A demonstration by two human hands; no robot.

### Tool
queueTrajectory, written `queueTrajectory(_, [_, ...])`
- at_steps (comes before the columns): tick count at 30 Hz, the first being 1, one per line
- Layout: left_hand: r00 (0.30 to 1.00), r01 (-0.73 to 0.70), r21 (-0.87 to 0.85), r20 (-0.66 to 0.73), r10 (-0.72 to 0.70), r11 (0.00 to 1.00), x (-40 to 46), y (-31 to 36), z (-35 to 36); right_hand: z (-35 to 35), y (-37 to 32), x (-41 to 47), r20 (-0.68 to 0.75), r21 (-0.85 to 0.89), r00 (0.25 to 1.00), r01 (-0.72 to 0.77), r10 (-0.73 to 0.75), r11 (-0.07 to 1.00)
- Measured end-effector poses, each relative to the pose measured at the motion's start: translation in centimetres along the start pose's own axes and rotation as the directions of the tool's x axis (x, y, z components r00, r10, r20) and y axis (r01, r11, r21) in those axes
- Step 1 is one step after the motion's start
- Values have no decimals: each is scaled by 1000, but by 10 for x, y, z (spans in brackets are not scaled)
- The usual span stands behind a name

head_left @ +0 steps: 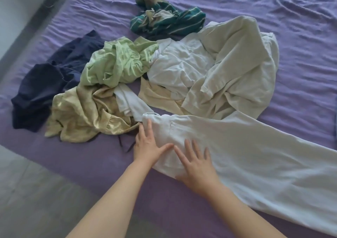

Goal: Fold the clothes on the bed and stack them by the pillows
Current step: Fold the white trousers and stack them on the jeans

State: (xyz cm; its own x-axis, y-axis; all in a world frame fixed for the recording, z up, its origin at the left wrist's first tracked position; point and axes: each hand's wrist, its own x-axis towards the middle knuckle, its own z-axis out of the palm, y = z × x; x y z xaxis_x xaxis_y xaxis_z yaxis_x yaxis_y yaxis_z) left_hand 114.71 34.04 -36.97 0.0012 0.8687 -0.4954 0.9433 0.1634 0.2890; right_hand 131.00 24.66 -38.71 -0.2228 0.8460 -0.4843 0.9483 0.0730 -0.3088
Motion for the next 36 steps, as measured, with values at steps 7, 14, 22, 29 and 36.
queueTrajectory(7, [992,26,-249,-112,-55,968,11,-1,-23,5,-26,10,-13,-2,999,-38,38,999])
queueTrajectory(14, [981,185,-656,167,-97,732,12,28,-63,-25,-46,4,-149,264,987,-20,62,964])
queueTrajectory(22, [776,280,-718,560,290,637,-7,45,-84,-46,-21,-18,-229,470,973,140,-33,871])
queueTrajectory(29, [848,138,-675,459,266,724,-15,74,-119,-17,23,-46,-39,547,961,-209,274,811])
queueTrajectory(36, [882,-36,-613,353,314,789,-42,136,-116,0,46,-53,3,370,952,-285,305,885])
